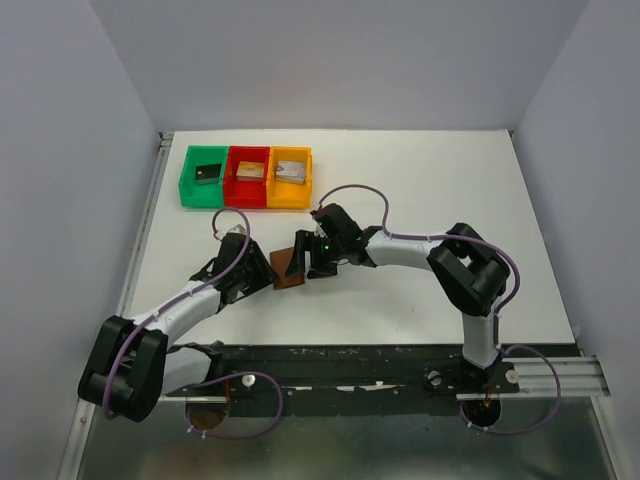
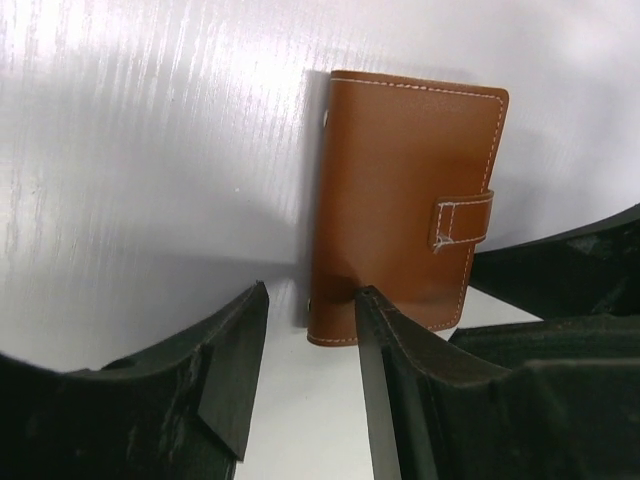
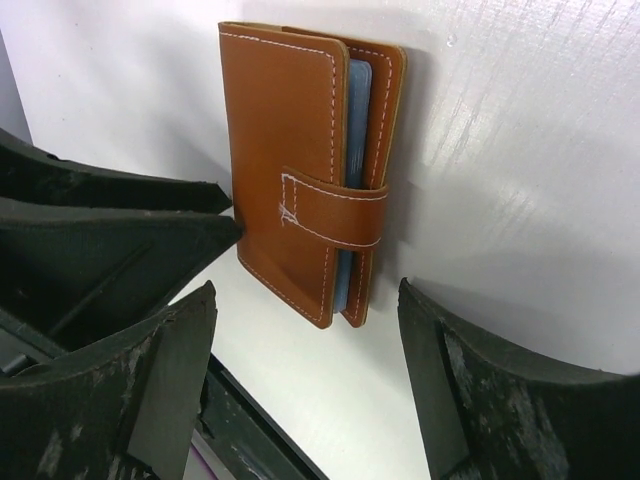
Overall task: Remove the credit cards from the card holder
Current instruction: Open the card holder at the center of the board.
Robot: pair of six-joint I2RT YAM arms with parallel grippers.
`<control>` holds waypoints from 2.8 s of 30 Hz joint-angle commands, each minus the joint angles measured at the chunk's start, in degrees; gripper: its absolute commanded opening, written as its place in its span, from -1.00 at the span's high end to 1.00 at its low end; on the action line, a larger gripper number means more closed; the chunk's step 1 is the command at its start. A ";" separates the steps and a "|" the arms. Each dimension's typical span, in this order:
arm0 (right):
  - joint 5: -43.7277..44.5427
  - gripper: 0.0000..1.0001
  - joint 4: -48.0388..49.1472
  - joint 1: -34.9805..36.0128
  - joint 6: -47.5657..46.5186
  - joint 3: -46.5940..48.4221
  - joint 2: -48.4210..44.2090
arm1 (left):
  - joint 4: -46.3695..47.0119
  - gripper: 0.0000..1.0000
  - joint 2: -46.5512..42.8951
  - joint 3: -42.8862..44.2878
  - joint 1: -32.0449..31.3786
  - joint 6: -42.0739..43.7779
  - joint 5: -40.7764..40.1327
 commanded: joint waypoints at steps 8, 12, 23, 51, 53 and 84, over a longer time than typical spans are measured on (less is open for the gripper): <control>5.60 -0.59 -4.86 0.40 -1.59 0.66 1.09 | -9.97 -0.16 -8.20 3.70 -0.27 -0.69 -2.57; 5.86 -0.57 -5.47 0.40 -2.03 0.92 1.27 | -12.25 -0.10 -4.95 6.07 -0.27 0.46 -6.60; 3.84 -0.50 -5.13 0.31 -2.82 1.01 2.41 | -9.19 0.23 2.43 5.90 -0.27 0.81 -6.87; -4.16 0.02 0.94 0.40 -1.68 0.75 4.70 | -0.13 0.34 7.10 2.21 -0.54 0.37 0.25; -4.68 0.16 1.99 0.40 -1.42 -0.04 4.34 | 0.13 0.34 6.92 2.12 -0.62 0.02 0.51; 41.87 0.99 -27.17 2.76 -37.09 -1.46 -24.84 | -8.65 0.11 -8.46 4.85 -0.71 -1.12 -3.88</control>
